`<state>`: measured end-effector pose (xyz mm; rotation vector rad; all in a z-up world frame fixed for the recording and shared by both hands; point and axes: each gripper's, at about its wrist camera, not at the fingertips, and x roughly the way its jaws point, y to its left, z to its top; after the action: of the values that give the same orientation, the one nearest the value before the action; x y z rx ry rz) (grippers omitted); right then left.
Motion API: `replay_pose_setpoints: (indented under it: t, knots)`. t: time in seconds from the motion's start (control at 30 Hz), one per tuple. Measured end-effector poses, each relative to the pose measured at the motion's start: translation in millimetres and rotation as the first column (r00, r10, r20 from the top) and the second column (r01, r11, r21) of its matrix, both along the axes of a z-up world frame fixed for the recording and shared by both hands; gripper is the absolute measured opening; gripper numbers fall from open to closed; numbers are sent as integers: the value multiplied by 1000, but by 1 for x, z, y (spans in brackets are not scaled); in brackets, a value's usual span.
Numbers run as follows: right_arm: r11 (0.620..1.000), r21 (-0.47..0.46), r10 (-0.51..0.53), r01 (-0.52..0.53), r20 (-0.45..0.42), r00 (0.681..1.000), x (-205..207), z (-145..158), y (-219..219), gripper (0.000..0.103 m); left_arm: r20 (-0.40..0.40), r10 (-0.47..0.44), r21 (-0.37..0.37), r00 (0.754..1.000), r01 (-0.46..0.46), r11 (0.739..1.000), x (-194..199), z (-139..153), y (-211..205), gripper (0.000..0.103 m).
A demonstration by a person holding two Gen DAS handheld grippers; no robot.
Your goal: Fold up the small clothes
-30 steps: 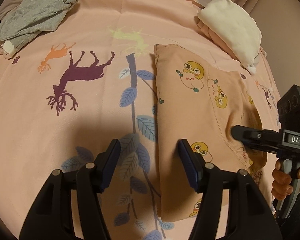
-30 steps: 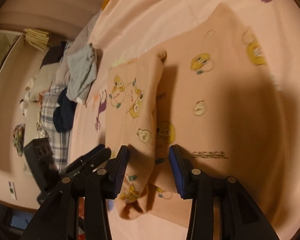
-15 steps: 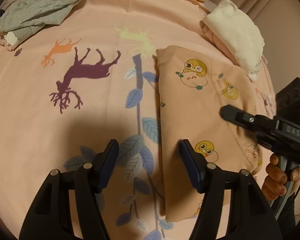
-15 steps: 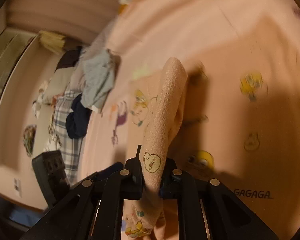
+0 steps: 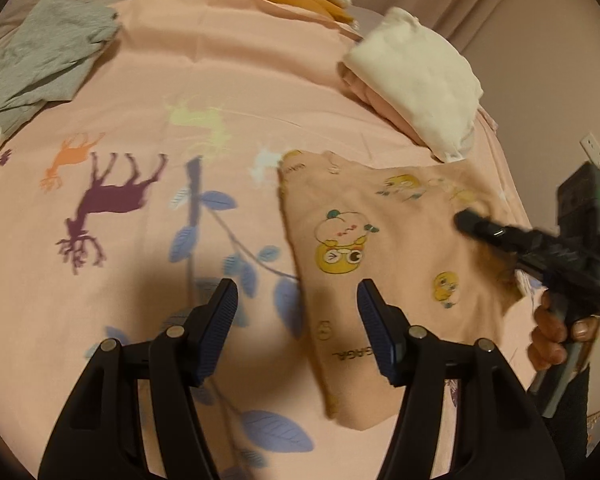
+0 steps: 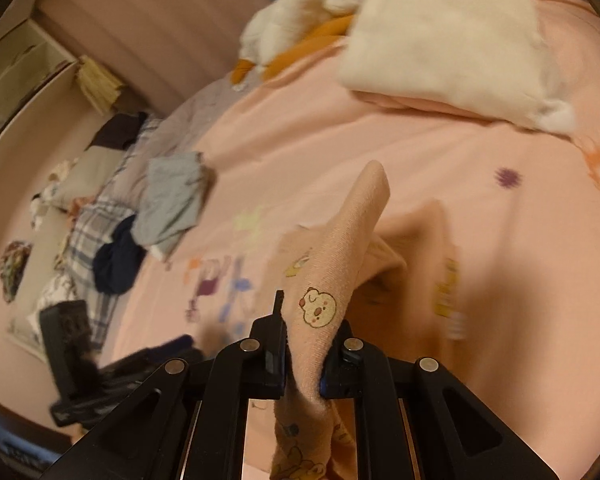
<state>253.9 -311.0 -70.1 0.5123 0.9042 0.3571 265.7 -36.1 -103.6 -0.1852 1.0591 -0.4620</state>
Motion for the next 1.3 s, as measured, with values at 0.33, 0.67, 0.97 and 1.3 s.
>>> replay_pose_setpoints:
  t: [0.33,0.67,0.97,1.3]
  knots:
    - [969,229,-70,94,-109,992,7,-54,-45,18,4,-133,60,991,132,989,-9,-19,-49,60]
    - [980,146,-130,134,-42,991,38,-36,-51,13,-40,-149,102,988,153,983,-8,-43,-56,54]
    - [951,0,-310,310,-12,951,22,-32,-81,15,-51,-129,98,990,134,986,-9,-44,-57,55]
    - [989,-129,87,-67,156,984,-70,9,-13,15,-10,-129,144,992,129,981,-20,-40,-60,54]
